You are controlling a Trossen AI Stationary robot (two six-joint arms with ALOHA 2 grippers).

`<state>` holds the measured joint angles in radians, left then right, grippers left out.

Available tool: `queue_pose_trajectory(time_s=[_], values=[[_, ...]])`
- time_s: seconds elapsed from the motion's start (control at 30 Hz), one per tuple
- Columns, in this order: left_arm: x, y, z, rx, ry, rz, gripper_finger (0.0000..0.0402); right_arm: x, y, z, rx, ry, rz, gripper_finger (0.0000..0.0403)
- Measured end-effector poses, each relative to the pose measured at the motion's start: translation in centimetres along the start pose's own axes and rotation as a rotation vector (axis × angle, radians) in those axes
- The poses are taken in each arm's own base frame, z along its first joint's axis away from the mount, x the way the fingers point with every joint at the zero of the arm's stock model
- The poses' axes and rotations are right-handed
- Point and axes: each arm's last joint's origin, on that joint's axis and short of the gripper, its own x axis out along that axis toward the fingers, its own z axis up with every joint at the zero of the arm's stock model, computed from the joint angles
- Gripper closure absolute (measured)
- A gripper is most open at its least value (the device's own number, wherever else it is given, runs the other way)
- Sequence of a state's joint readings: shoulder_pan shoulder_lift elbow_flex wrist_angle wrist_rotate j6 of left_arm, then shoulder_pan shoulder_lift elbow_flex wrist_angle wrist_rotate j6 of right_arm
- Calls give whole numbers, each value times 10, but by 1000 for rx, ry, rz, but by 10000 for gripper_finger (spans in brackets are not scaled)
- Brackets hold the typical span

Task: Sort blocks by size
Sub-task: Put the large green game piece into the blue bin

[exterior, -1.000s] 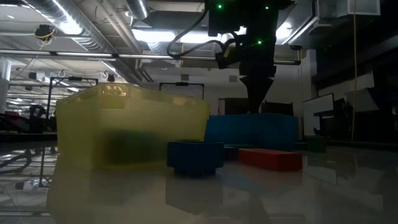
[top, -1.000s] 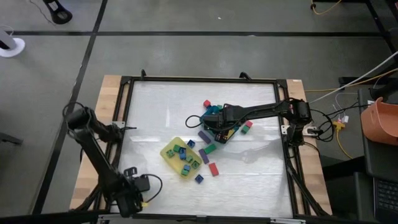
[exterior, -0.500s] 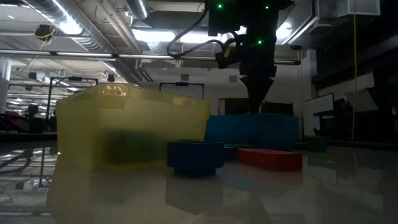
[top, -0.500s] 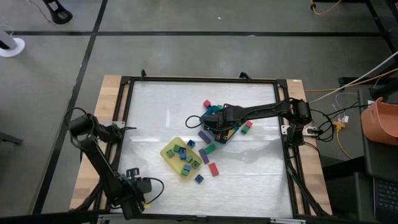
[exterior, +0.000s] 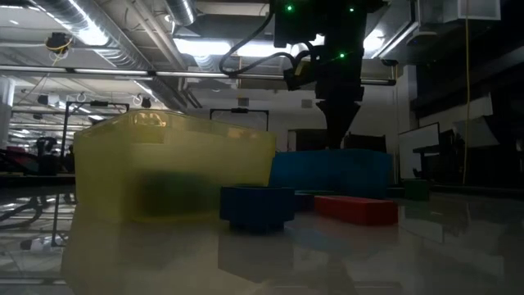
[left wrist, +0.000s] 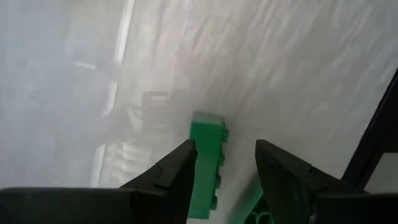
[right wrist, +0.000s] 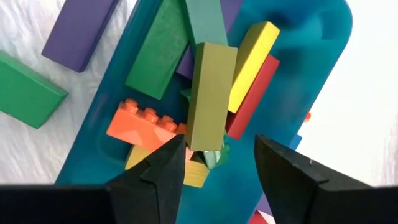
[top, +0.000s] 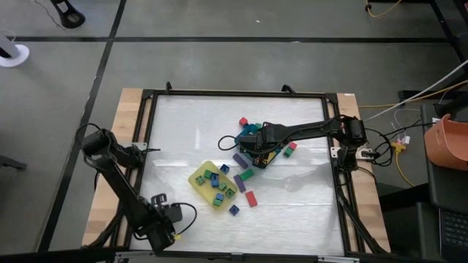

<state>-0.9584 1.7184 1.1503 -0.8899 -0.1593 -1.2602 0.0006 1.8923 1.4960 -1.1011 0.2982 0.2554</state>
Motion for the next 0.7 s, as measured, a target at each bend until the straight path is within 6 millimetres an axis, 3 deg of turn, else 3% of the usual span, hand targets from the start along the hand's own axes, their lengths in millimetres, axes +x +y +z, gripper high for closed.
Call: queue_pose_trajectory(time_s=[0.33,0.7], values=[[1,1,-2,10,-1,23,247,0,0,0,0,3,3,212],[26,17,-12,-51,4,101,249,-4,-2,-8,-47,61,-26,212]])
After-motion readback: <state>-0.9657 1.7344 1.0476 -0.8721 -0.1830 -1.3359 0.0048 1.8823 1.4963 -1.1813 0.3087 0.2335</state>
